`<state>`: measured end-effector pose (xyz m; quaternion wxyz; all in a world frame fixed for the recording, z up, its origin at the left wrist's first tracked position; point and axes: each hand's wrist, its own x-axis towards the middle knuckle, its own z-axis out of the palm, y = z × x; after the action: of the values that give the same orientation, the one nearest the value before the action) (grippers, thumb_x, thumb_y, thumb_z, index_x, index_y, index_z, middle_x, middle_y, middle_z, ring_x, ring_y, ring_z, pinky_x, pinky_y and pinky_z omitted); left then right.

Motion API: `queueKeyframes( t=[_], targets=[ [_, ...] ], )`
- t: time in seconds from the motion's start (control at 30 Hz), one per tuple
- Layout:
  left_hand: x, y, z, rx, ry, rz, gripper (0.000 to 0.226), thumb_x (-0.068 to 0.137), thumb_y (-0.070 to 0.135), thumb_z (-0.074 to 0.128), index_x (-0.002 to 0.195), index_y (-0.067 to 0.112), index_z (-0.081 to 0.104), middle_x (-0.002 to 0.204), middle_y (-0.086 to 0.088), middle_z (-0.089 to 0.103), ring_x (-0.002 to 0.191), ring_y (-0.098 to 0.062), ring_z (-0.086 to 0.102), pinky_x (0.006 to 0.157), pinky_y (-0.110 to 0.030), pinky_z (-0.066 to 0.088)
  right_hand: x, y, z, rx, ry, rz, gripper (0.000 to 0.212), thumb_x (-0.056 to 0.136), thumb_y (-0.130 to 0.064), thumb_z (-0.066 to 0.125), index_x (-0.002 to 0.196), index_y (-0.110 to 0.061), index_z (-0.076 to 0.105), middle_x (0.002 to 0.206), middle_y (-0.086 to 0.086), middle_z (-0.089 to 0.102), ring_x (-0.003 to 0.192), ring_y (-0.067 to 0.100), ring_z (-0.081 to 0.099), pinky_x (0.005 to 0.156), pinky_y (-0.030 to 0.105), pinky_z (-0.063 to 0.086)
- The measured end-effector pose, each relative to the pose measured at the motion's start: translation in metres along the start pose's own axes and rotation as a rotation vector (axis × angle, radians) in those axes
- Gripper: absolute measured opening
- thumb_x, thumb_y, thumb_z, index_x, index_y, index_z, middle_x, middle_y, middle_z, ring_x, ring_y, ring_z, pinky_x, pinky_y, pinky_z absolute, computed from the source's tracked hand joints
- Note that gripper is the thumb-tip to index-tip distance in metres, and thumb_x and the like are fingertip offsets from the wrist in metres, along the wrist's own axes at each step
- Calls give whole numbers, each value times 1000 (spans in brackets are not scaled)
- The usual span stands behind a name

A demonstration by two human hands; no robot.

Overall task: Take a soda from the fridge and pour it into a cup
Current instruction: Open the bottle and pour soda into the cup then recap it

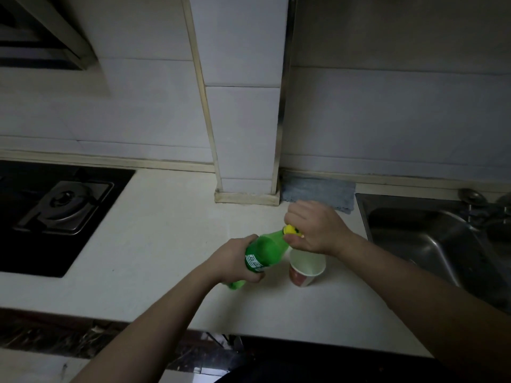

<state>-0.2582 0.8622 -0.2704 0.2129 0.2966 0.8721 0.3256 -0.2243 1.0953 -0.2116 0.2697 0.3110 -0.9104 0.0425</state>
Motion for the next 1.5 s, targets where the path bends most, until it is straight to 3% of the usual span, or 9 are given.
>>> queueKeyframes(
  t=[0.1,0.23,0.47,0.6,0.7,0.93,1.07,1.2,1.5],
  targets=[
    [-3,3,1,38,82,-44,48,58,38,82,98,28,57,86,10,68,77,-13,65,65,-30,53,11,-7,3,-27,1,171,43,89,-40,40,57,-13,51,57,5,48,55,25,48,48,29,31],
    [-2,6,6,235,285,-198,59,60,46,76,112,28,53,94,7,68,83,-17,65,65,-28,50,36,-16,2,-33,-364,738,56,99,-47,25,59,-14,47,62,8,51,67,29,56,54,32,34],
    [-3,-10,-8,-44,54,-45,54,58,38,84,104,27,58,90,8,70,80,-10,66,73,-35,56,30,-5,-3,-37,-155,180,43,89,-50,41,66,-16,54,63,1,53,58,24,53,49,25,25],
    [-1,-8,-5,56,126,-81,49,58,41,81,98,32,54,88,8,69,79,-15,65,67,-31,54,33,-17,3,-34,-107,325,44,86,-39,36,51,-15,51,49,2,50,47,26,51,48,22,21],
    [-1,-3,5,152,212,-135,56,60,43,79,109,29,55,94,7,69,83,-16,66,66,-27,52,31,-24,2,-80,-258,531,52,90,-42,22,60,-15,54,59,6,54,61,30,56,51,29,27],
    [4,7,20,299,256,-132,63,64,52,73,118,27,52,102,6,67,89,-17,66,69,-27,51,10,-12,-2,29,-386,663,53,99,-47,29,58,-16,42,61,6,53,64,27,54,55,33,36],
    [8,13,16,178,169,-123,61,59,55,78,110,28,55,95,7,70,84,-15,66,71,-30,55,0,1,-11,275,-292,664,51,91,-65,23,65,-26,45,58,-5,48,56,12,47,52,31,28],
    [9,12,25,20,146,-127,65,56,52,82,111,27,58,96,8,71,85,-10,67,76,-34,57,-18,14,-13,650,-188,704,19,96,-48,45,98,-33,58,78,-14,58,71,5,57,62,29,44],
    [-6,24,56,-447,324,-257,51,58,34,86,103,27,63,90,5,72,84,-11,69,75,-31,55,-30,7,2,1113,-266,672,32,85,-26,72,115,-25,61,106,-10,67,96,4,63,86,27,53]
  ],
)
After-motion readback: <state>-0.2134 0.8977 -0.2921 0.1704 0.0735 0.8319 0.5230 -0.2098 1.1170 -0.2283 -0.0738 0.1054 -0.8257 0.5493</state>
